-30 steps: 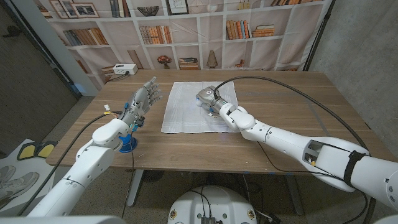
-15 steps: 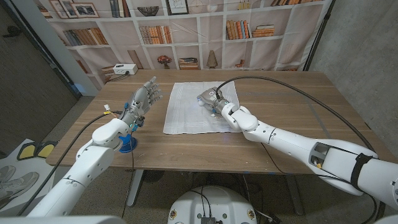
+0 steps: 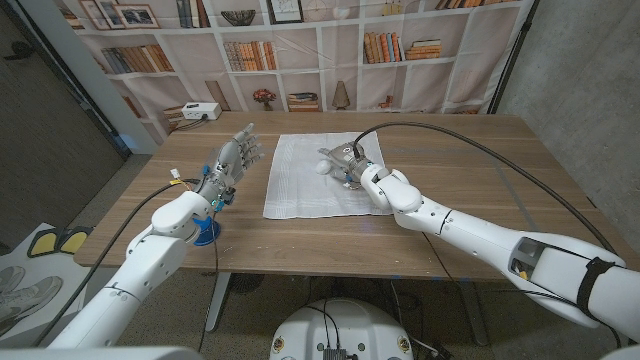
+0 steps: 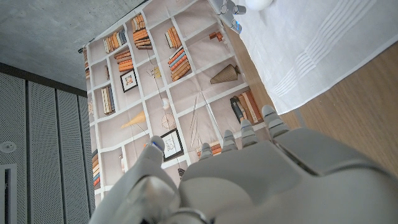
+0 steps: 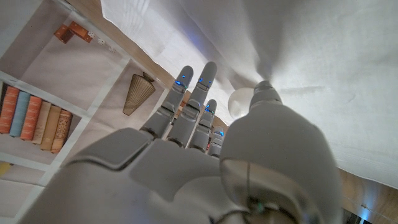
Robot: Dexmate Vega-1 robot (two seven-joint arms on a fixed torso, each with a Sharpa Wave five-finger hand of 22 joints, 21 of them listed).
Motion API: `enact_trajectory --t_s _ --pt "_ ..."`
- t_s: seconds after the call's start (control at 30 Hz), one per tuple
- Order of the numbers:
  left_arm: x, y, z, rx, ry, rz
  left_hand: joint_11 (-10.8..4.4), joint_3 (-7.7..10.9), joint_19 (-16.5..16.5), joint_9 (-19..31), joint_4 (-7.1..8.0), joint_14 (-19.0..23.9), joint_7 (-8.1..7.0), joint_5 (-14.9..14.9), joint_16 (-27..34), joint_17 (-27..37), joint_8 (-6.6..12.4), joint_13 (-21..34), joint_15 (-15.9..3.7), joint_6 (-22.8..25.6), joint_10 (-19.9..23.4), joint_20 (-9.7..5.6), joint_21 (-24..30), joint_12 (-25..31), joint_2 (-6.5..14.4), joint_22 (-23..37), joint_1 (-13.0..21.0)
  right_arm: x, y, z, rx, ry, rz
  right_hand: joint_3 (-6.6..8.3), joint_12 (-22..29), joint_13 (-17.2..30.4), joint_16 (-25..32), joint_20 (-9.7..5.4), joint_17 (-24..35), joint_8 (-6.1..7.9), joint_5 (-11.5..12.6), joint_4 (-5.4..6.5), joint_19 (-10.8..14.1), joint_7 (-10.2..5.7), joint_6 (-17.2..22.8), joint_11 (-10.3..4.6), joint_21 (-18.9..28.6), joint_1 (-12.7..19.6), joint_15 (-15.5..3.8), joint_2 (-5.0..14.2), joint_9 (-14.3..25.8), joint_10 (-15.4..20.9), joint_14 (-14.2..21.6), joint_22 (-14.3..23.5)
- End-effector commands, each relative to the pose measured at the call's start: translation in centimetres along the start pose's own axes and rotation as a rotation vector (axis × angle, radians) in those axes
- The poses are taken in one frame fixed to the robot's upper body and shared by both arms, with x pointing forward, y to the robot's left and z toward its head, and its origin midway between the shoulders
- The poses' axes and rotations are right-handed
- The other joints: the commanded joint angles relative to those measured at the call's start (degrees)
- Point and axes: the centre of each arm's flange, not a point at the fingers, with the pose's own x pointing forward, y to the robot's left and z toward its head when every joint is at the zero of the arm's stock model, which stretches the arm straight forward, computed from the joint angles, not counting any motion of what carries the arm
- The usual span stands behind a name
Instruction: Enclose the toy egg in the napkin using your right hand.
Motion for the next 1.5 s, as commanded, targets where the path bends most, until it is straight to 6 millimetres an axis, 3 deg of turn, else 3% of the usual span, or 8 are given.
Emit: enact_trajectory --t_s 0.03,0.17,0.43,0.7,0.9,1.13,1.33,1.5 --pt "-0.3 -0.6 -0.1 0.004 -0.005 -0.004 0.38 0.08 -0.4 0.1 0.55 -0.2 0.20 0.3 0.0 0.2 -0.07 0.2 0.12 -0.9 0.0 0.23 -0.3 0.1 0.3 0.0 -0.4 -2.5 -0.8 -0.7 0.112 0.027 -0.053 -1.38 0.0 -0.6 -4.8 1.93 -2.4 0.86 0.7 1.83 -2.8 0.81 -0.4 0.47 -1.4 -3.1 -3.08 0.38 0.1 -7.1 -9.5 0.0" --pt "-0.5 -0.7 0.1 0.008 -0.012 -0.002 0.33 0.08 -0.4 0.1 0.56 -0.2 0.21 0.3 0.0 0.2 -0.08 0.2 0.15 -0.9 0.0 0.23 -0.3 0.1 0.3 0.0 -0.4 -4.0 -0.9 -0.6 0.168 -0.001 -0.112 -2.23 1.0 -0.9 -4.7 3.25 -3.0 1.56 0.6 3.33 -5.3 1.20 1.7 0.77 -2.6 -5.9 -2.84 0.98 0.2 -6.8 -10.2 -0.1" --pt "-0.8 -0.8 0.5 0.017 -0.030 -0.005 0.34 0.08 -0.3 0.1 0.57 -0.2 0.15 0.3 0.0 0.2 -0.12 0.2 0.09 -1.0 0.0 0.22 -0.3 0.1 0.3 0.0 -0.4 -5.8 -1.9 1.5 0.245 -0.069 -0.153 -4.17 3.0 -0.8 -3.9 5.43 -2.5 2.62 0.3 3.94 -8.2 0.76 6.2 1.43 -4.2 -9.0 -1.47 -0.75 0.5 -3.3 -10.9 0.0" --pt "-1.6 -0.5 0.5 0.043 -0.028 0.029 0.85 0.01 -5.5 0.1 0.80 -3.2 -0.56 0.3 -0.8 0.2 0.10 0.2 0.18 -0.2 -0.2 -0.41 -2.3 0.0 0.4 0.0 -0.5 -7.4 -2.7 4.1 0.279 -0.179 -0.168 -4.94 3.7 -0.5 -5.1 7.48 -2.7 4.74 0.5 3.80 -10.3 -0.36 13.8 1.93 -5.6 -10.4 -0.04 -1.04 0.9 -2.8 -16.4 0.0" --pt "-1.6 -0.4 0.3 0.032 -0.028 0.023 0.84 0.00 -5.0 0.1 0.85 -3.1 -0.42 0.3 -0.6 0.2 0.06 0.2 0.15 -0.2 -0.2 -0.28 -2.1 0.0 0.4 0.0 -0.5 -7.3 -3.2 5.3 0.281 -0.252 -0.122 -5.85 3.3 -0.3 -6.0 7.78 -3.2 5.42 0.5 4.16 -13.1 0.58 16.4 2.35 -7.3 -12.0 1.38 -1.64 1.2 -4.3 -20.6 0.0" --pt "-1.4 -0.1 0.4 0.034 -0.032 0.021 0.74 -0.02 -4.6 0.1 0.89 -3.1 -0.19 0.3 -0.5 0.2 -0.03 0.2 0.12 -0.4 -0.2 -0.17 -2.0 0.0 0.4 0.1 -0.5 -7.5 -3.2 6.6 0.276 -0.284 -0.092 -7.32 2.4 -0.1 -6.1 7.40 -3.6 4.85 0.5 4.82 -18.0 1.29 16.4 3.17 -9.9 -14.9 3.24 -2.39 1.4 -7.1 -25.8 0.0" --pt "-1.1 0.0 0.3 0.028 -0.036 0.010 1.04 -0.07 -5.3 0.1 0.96 -3.9 -0.07 0.3 -0.7 0.2 -0.13 0.2 0.16 -0.6 -0.4 -0.32 -2.3 -0.1 0.4 0.1 -0.5 -7.5 -3.0 7.5 0.249 -0.305 -0.046 -8.25 0.8 0.0 -6.1 7.54 -4.3 3.21 0.9 4.44 -23.1 1.29 13.9 2.92 -13.0 -16.2 5.10 -2.86 1.6 -13.1 -31.9 0.0" --pt "-1.0 0.2 0.1 0.024 -0.032 0.014 1.05 -0.09 -5.3 0.1 0.99 -4.0 0.00 0.3 -0.6 0.2 -0.12 0.2 0.14 -0.6 -0.4 -0.28 -2.2 -0.1 0.4 0.1 -0.6 -7.6 -2.6 8.4 0.227 -0.325 -0.026 -8.69 0.5 -0.1 -6.1 7.67 -4.7 2.48 1.1 4.32 -25.4 1.31 12.5 3.20 -14.3 -16.7 5.77 -3.07 1.6 -15.2 -34.7 0.1"
